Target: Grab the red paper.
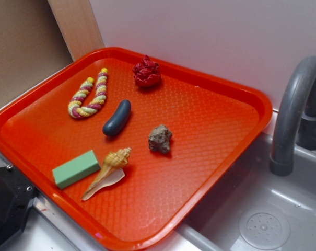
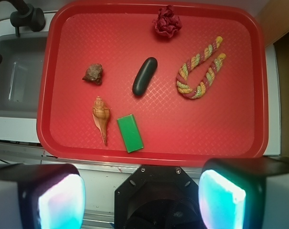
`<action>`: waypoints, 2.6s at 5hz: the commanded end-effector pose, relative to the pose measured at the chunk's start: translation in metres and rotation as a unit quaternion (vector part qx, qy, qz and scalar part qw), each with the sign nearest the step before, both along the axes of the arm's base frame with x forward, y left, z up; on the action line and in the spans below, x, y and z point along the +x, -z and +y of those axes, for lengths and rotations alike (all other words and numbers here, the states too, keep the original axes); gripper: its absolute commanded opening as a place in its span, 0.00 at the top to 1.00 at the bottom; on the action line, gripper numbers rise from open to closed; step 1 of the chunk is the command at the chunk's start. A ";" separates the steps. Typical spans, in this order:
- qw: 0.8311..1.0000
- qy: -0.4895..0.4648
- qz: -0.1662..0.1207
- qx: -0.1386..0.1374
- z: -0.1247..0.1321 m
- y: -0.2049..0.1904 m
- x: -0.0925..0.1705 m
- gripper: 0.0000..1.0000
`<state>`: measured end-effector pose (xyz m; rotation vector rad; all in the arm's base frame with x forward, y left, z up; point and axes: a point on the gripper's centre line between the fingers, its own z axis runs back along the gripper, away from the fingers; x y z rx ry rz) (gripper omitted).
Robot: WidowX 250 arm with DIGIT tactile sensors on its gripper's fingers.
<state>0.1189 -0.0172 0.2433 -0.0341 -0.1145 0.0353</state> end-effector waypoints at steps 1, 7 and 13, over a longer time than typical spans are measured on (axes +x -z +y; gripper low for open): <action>1.000 0.000 0.000 0.000 0.000 0.000 0.000 0.00; 0.985 -0.052 -0.129 0.106 0.029 0.127 0.189 0.00; 0.982 -0.098 -0.114 0.113 0.049 0.154 0.201 1.00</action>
